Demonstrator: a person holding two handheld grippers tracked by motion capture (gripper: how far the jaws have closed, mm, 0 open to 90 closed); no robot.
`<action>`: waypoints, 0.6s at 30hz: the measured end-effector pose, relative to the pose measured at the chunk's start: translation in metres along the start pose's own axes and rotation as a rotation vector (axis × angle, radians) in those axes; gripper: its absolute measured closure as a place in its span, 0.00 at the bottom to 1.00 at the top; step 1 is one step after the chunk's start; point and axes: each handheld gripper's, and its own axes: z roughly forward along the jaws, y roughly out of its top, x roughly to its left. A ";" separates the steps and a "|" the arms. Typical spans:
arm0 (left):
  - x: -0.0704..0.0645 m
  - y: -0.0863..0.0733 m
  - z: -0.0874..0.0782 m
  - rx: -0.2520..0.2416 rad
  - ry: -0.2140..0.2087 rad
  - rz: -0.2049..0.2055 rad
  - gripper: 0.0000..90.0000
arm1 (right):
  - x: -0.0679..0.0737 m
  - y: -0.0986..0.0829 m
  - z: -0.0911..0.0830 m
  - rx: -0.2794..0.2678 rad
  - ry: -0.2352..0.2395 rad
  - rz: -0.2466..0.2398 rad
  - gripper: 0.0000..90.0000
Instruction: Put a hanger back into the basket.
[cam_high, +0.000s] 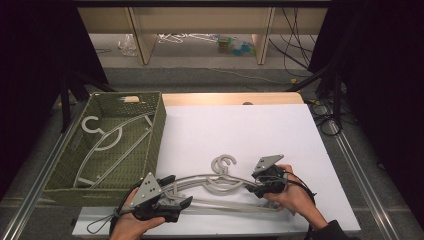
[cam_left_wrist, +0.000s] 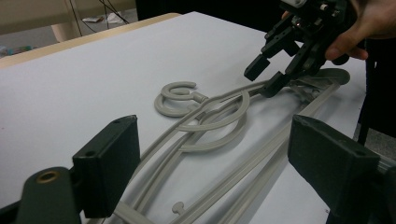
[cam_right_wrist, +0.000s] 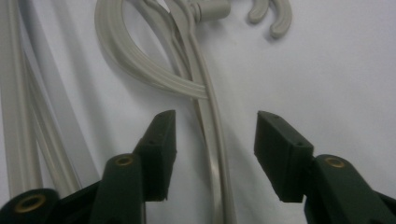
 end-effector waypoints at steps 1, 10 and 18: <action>0.000 0.000 0.000 0.000 0.000 0.000 0.19 | 0.000 0.000 0.000 0.000 0.000 0.000 0.60; 0.001 -0.001 0.003 0.017 -0.010 -0.003 0.19 | -0.006 0.006 0.013 0.085 0.053 -0.023 0.74; 0.002 -0.001 0.006 0.024 -0.020 -0.011 0.19 | -0.005 0.010 0.014 0.100 0.067 -0.101 0.87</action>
